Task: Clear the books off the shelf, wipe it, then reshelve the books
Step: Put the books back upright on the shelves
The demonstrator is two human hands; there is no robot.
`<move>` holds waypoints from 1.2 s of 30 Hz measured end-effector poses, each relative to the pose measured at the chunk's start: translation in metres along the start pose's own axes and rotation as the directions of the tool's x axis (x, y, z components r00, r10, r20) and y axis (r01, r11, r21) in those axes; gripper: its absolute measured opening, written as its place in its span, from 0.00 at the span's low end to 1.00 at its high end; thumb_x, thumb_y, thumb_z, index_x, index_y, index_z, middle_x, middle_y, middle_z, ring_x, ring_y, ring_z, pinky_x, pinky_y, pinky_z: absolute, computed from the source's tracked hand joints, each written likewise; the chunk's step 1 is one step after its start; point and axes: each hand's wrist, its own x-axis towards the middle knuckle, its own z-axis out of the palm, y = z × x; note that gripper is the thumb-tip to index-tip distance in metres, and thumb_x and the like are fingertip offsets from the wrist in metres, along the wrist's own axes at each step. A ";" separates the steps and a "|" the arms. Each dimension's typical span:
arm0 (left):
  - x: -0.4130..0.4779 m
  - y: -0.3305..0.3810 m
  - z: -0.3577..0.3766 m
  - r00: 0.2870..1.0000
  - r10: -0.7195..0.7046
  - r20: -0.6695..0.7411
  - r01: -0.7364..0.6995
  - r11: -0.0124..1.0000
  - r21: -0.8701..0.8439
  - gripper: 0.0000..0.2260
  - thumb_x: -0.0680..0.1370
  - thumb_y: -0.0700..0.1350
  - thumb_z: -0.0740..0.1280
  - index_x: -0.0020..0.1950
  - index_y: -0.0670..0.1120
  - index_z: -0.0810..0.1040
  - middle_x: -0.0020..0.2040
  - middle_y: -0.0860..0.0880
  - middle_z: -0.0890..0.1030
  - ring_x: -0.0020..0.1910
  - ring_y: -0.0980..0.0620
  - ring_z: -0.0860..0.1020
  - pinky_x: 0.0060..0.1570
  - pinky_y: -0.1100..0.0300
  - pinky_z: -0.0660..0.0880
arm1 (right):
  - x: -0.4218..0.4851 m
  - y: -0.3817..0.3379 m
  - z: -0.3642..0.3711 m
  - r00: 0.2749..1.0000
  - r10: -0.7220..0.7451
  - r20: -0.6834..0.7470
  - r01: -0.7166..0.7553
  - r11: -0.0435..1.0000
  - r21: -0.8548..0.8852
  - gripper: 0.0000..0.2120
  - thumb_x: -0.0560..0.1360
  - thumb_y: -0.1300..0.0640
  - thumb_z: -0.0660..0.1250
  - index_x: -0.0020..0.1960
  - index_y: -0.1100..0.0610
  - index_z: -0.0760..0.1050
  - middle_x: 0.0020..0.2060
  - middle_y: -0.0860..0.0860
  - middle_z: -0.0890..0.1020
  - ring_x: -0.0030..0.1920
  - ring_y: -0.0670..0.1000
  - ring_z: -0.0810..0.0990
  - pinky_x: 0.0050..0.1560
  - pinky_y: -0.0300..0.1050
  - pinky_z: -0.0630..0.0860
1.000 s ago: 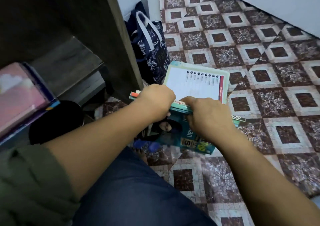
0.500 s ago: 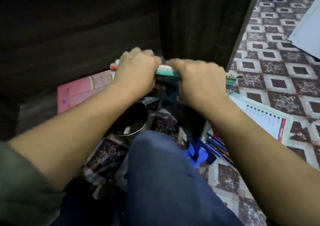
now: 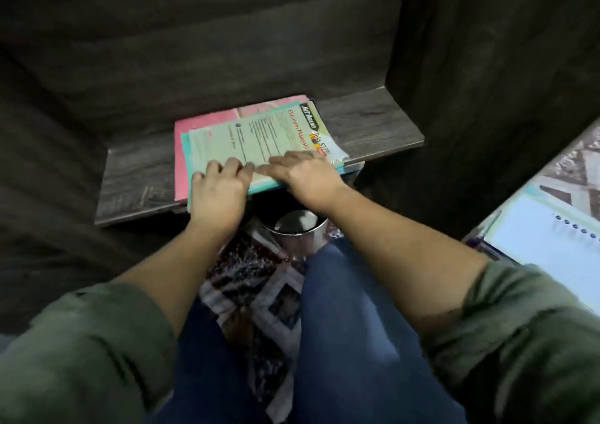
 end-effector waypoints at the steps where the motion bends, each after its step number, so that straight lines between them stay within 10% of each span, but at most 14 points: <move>1: -0.002 -0.003 0.007 1.000 0.002 0.021 -0.002 1.000 0.007 0.23 0.73 0.41 0.70 0.67 0.44 0.75 0.55 0.41 0.77 0.49 0.36 0.74 0.44 0.45 0.72 | 0.003 0.003 0.008 0.999 -0.010 0.039 0.008 0.999 0.033 0.24 0.80 0.55 0.59 0.75 0.44 0.62 0.73 0.50 0.68 0.72 0.55 0.65 0.69 0.49 0.60; 12: 0.047 -0.045 0.023 0.977 0.014 0.215 0.023 0.986 -0.167 0.49 0.58 0.67 0.76 0.73 0.51 0.63 0.59 0.43 0.65 0.56 0.43 0.65 0.56 0.49 0.65 | 0.056 0.038 0.015 0.983 0.091 0.161 -0.102 0.993 0.056 0.47 0.66 0.40 0.75 0.78 0.46 0.55 0.77 0.55 0.55 0.77 0.57 0.53 0.76 0.51 0.50; 22: 0.045 0.016 -0.006 0.926 -0.075 0.371 0.065 0.997 0.040 0.43 0.65 0.64 0.75 0.70 0.46 0.59 0.63 0.40 0.65 0.61 0.39 0.67 0.57 0.46 0.69 | -0.026 0.059 0.010 0.978 0.203 -0.051 -0.192 0.967 0.168 0.33 0.70 0.48 0.73 0.73 0.54 0.67 0.70 0.59 0.69 0.71 0.60 0.66 0.70 0.53 0.60; 27: 0.051 0.115 -0.037 0.905 0.304 0.298 -0.236 0.941 -0.244 0.33 0.71 0.60 0.72 0.71 0.49 0.64 0.64 0.41 0.68 0.64 0.38 0.68 0.60 0.45 0.69 | -0.156 0.091 0.030 0.916 0.394 -0.072 -0.362 0.891 0.275 0.22 0.71 0.49 0.63 0.63 0.56 0.76 0.53 0.57 0.81 0.53 0.60 0.79 0.54 0.54 0.76; 36: 0.034 0.334 -0.051 0.461 0.854 0.240 -0.716 0.518 -0.469 0.19 0.76 0.56 0.67 0.63 0.49 0.73 0.58 0.47 0.74 0.60 0.44 0.74 0.57 0.49 0.73 | -0.362 0.157 0.055 0.496 0.843 0.208 -0.869 0.482 0.116 0.17 0.74 0.52 0.67 0.62 0.52 0.77 0.58 0.55 0.79 0.57 0.60 0.77 0.53 0.51 0.74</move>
